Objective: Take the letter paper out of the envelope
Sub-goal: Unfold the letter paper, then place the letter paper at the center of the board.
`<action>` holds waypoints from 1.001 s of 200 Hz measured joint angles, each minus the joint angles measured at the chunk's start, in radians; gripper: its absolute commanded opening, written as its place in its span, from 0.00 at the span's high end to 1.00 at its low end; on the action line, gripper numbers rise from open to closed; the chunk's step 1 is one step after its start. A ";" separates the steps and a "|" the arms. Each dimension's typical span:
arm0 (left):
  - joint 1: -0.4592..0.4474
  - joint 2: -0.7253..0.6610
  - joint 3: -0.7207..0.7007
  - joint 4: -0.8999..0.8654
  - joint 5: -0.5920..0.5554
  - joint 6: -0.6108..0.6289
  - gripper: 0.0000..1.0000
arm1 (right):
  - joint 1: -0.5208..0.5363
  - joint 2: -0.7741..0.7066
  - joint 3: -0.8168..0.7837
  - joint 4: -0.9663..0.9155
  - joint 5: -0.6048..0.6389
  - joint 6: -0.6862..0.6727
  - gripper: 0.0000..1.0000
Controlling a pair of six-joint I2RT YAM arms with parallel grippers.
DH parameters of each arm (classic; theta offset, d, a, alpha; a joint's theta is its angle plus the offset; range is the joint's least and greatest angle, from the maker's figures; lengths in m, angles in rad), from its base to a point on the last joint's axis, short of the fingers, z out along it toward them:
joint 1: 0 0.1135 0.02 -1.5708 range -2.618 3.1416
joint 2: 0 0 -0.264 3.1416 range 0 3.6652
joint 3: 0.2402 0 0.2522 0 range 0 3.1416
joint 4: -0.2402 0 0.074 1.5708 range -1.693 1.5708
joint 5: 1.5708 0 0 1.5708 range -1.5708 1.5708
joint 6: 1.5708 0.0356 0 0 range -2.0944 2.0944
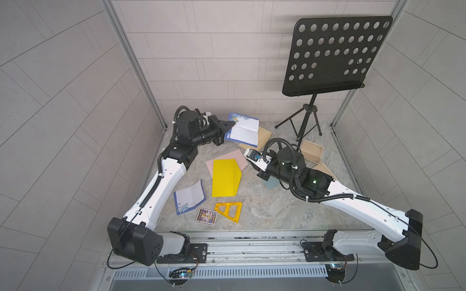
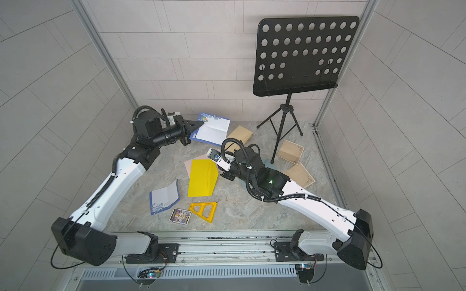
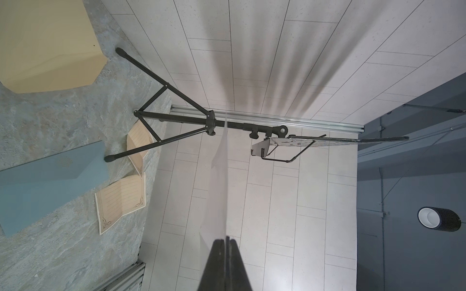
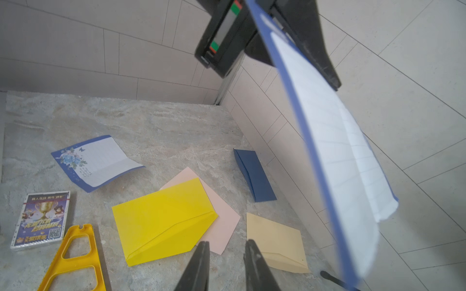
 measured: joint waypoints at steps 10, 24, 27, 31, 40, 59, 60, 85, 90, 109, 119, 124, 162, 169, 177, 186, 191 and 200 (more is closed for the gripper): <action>0.000 0.000 0.002 -0.011 -0.005 0.024 1.00 | -0.014 -0.003 0.006 0.000 -0.002 0.029 0.67; 0.000 0.000 0.018 -0.072 -0.019 0.080 1.00 | -0.038 -0.015 0.014 0.002 -0.003 0.070 0.63; 0.000 0.000 0.023 -0.086 -0.024 0.095 1.00 | -0.042 -0.018 0.015 0.003 -0.003 0.076 0.62; 0.000 0.000 0.031 -0.106 -0.033 0.116 1.00 | -0.051 -0.024 0.016 0.004 -0.003 0.093 0.61; 0.000 0.000 0.044 -0.148 -0.055 0.160 1.00 | -0.068 -0.035 0.016 0.008 -0.002 0.129 0.59; 0.000 -0.002 0.048 -0.188 -0.117 0.234 1.00 | -0.118 -0.059 0.016 0.015 -0.002 0.229 0.56; 0.000 -0.002 0.047 -0.190 -0.122 0.240 1.00 | -0.120 -0.060 0.016 0.016 -0.001 0.233 0.56; 0.002 -0.002 0.007 -0.206 -0.223 0.315 1.00 | -0.158 -0.072 -0.002 0.035 0.010 0.364 0.54; 0.002 0.000 -0.005 -0.208 -0.249 0.325 1.00 | -0.158 -0.072 -0.008 0.039 0.010 0.391 0.54; 0.004 0.006 -0.058 -0.209 -0.353 0.354 1.00 | -0.158 -0.069 -0.040 0.053 0.005 0.479 0.54; 0.006 0.019 -0.077 -0.215 -0.410 0.371 1.00 | -0.157 -0.065 -0.055 0.058 0.000 0.522 0.54; 0.006 0.028 -0.080 -0.219 -0.440 0.380 1.00 | -0.157 -0.063 -0.062 0.059 -0.002 0.541 0.54; 0.071 0.097 -0.082 -0.227 -0.598 0.462 1.00 | -0.157 -0.057 -0.091 0.058 -0.014 0.622 0.54; 0.095 0.112 -0.082 -0.227 -0.616 0.475 1.00 | -0.157 -0.057 -0.093 0.058 -0.015 0.629 0.54; 0.127 0.131 -0.082 -0.227 -0.632 0.484 1.00 | -0.157 -0.058 -0.096 0.059 -0.016 0.639 0.54; 0.165 0.154 -0.083 -0.225 -0.644 0.491 1.00 | -0.157 -0.058 -0.101 0.060 -0.018 0.647 0.54; 0.185 0.166 -0.084 -0.222 -0.646 0.492 1.00 | -0.157 -0.058 -0.104 0.058 -0.019 0.651 0.54; 0.222 0.189 -0.085 -0.212 -0.650 0.494 1.00 | -0.157 -0.058 -0.109 0.058 -0.022 0.657 0.54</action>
